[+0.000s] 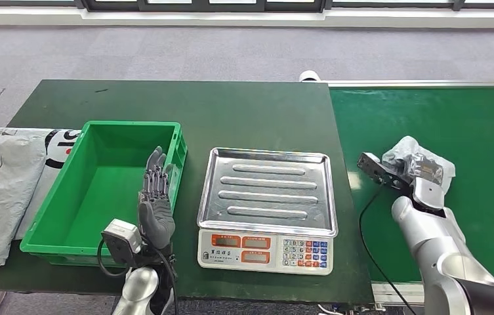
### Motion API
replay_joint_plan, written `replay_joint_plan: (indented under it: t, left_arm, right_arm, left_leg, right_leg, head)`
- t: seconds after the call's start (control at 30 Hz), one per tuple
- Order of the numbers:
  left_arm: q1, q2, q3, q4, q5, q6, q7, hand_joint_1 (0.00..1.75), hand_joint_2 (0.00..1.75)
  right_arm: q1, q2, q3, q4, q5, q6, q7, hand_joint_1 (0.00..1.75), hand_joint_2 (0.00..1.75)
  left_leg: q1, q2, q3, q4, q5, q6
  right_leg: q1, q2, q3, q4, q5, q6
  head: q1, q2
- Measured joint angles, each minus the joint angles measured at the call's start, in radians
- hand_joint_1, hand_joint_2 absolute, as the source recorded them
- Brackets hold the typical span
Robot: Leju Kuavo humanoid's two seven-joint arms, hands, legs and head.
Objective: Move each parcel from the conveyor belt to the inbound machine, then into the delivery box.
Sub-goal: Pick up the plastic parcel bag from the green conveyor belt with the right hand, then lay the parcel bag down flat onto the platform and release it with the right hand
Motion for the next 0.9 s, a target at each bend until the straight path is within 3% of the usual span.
replay_joint_plan:
  t: [0.1, 0.17, 0.3, 0.4, 0.53, 0.67, 0.9]
  left_arm:
    - [0.009, 0.0, 0.003, -0.013, 0.0, 0.003, 0.0, 0.0, 0.0]
    - [0.012, 0.0, 0.007, -0.017, -0.001, 0.002, 0.0, 0.0, 0.0]
    - [0.013, 0.0, 0.014, -0.016, -0.003, 0.0, 0.0, 0.0, 0.0]
    - [0.012, 0.0, 0.016, -0.014, -0.004, -0.001, 0.0, 0.0, 0.0]
    - [0.012, 0.0, 0.019, -0.01, -0.004, -0.007, 0.0, 0.0, 0.0]
    - [0.01, 0.0, 0.021, -0.002, 0.0, -0.021, 0.0, 0.0, 0.0]
    - [0.008, 0.0, 0.021, 0.013, 0.003, -0.035, 0.0, 0.0, 0.0]
  right_arm:
    - [-0.013, 0.017, 0.005, -0.044, -0.046, -0.177, -0.078, 1.75, 1.75]
    - [-0.015, 0.028, 0.0, -0.105, -0.117, -0.262, -0.181, 1.75, 1.75]
    - [0.032, 0.074, -0.021, -0.335, -0.285, -0.318, -0.428, 1.75, 1.75]
    - [0.11, 0.127, -0.025, -0.533, -0.311, -0.32, -0.521, 1.75, 1.75]
    - [0.231, 0.214, -0.019, -0.78, -0.25, -0.32, -0.589, 1.75, 1.75]
    - [0.335, 0.288, 0.05, -0.99, -0.18, -0.32, -0.579, 1.75, 1.75]
    - [0.398, 0.326, 0.171, -1.139, -0.168, -0.319, -0.563, 1.75, 1.75]
  left_leg:
    - [0.0, 0.0, -0.001, 0.0, 0.0, 0.0]
    - [0.0, 0.0, -0.001, 0.0, 0.0, 0.0]
    - [0.0, 0.0, -0.001, 0.0, 0.0, 0.0]
    - [0.001, -0.001, -0.001, -0.001, 0.0, 0.0]
    - [0.001, 0.0, -0.002, -0.001, 0.0, -0.001]
    - [0.001, 0.001, -0.002, -0.002, 0.0, -0.001]
    - [0.001, 0.002, -0.002, -0.001, 0.0, -0.001]
  right_leg:
    - [0.0, 0.0, -0.001, 0.0, 0.0, 0.0]
    - [0.0, 0.0, -0.001, 0.0, 0.0, 0.0]
    - [0.001, 0.0, -0.002, 0.0, 0.0, 0.0]
    - [0.001, -0.001, -0.002, 0.0, 0.0, 0.0]
    - [0.001, -0.001, -0.003, 0.0, -0.001, -0.001]
    - [0.001, 0.0, -0.004, 0.0, -0.001, -0.001]
    - [0.001, 0.002, -0.004, 0.0, 0.0, -0.001]
  head:
    - [0.0, 0.0]
    - [0.0, 0.0]
    - [0.0, 0.0]
    - [0.0, 0.0]
    - [0.0, 0.0]
    - [0.0, 0.0]
    - [0.0, 0.0]
